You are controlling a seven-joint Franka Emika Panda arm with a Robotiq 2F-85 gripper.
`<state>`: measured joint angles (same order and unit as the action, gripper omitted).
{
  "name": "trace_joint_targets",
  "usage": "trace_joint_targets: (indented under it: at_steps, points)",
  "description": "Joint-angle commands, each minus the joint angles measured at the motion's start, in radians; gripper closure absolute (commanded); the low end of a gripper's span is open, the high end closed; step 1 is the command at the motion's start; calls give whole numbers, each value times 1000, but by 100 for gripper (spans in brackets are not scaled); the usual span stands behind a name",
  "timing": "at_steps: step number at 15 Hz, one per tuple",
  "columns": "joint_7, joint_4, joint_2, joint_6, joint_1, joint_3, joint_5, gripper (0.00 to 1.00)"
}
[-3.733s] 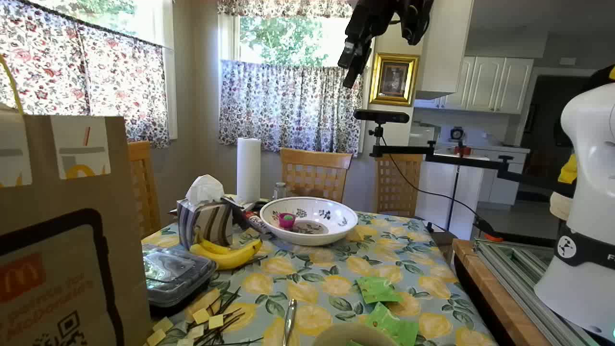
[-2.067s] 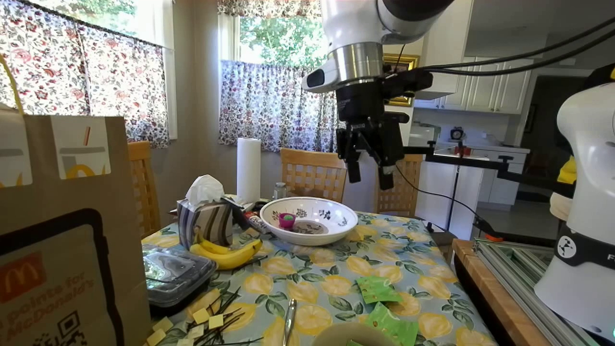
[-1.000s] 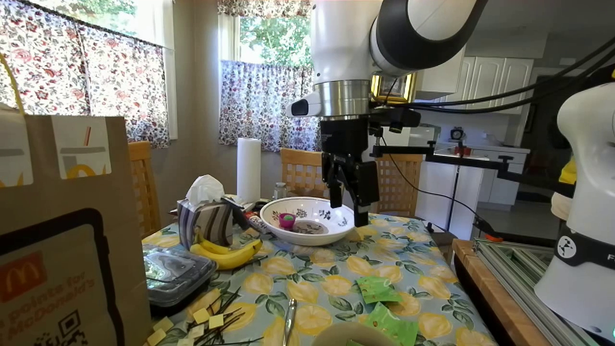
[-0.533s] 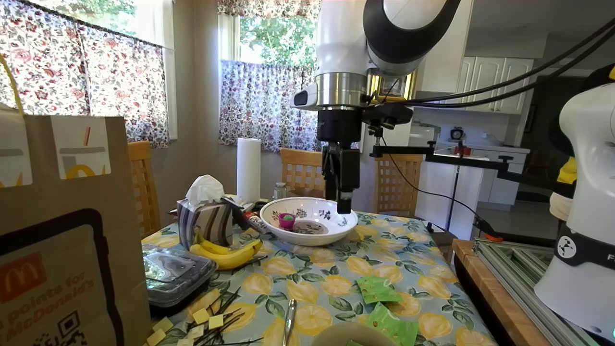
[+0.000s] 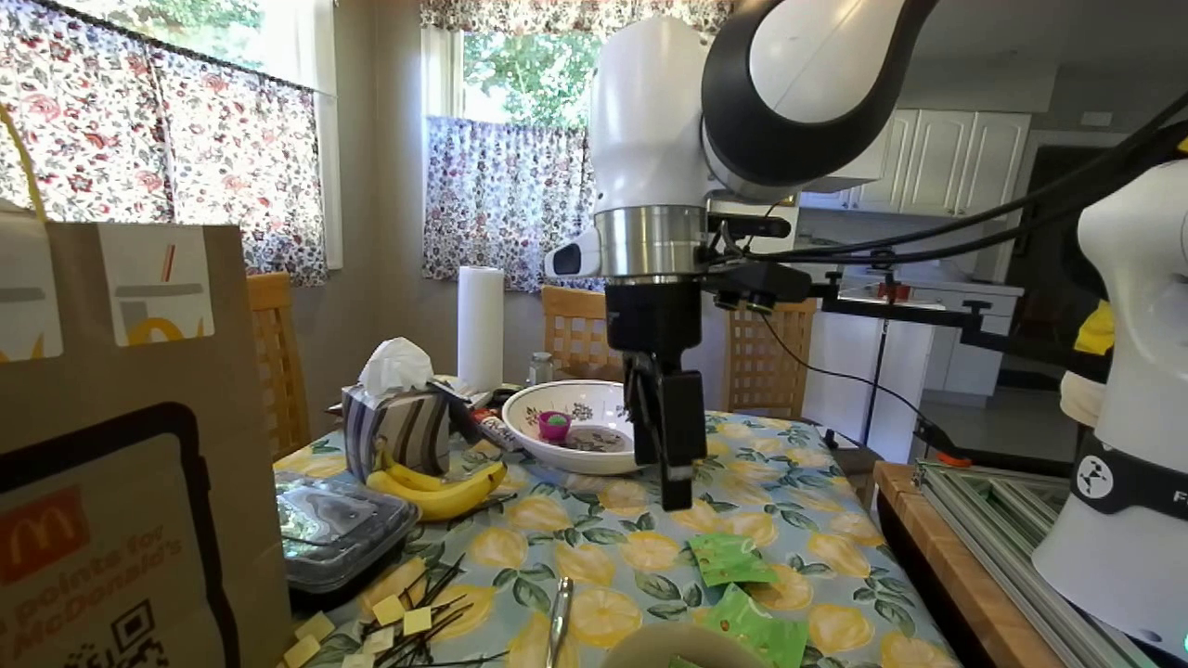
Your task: Remove the green sachet from the bowl, then put another green sachet in the bowl
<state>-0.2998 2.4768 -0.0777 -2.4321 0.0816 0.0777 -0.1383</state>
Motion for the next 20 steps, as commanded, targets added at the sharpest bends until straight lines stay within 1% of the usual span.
trace_joint_targets:
  at_steps: [1, 8, 9, 10, 11, 15, 16, 20]
  points:
    - [43, -30, -80, 13, 14, 33, -4, 0]
    - [52, -54, -194, -5, 29, 73, 24, 0]
    - [41, -63, -210, 26, 33, 76, 51, 0]
    - [41, -70, -215, 53, 34, 78, 70, 0]
    - [31, -29, -176, 14, 18, 83, 36, 0]
    - [31, -31, -183, 14, 16, 85, 39, 0]
    - [52, -27, -186, -1, 22, 78, 52, 0]
    - [64, -27, -222, -30, 27, 81, 49, 0]
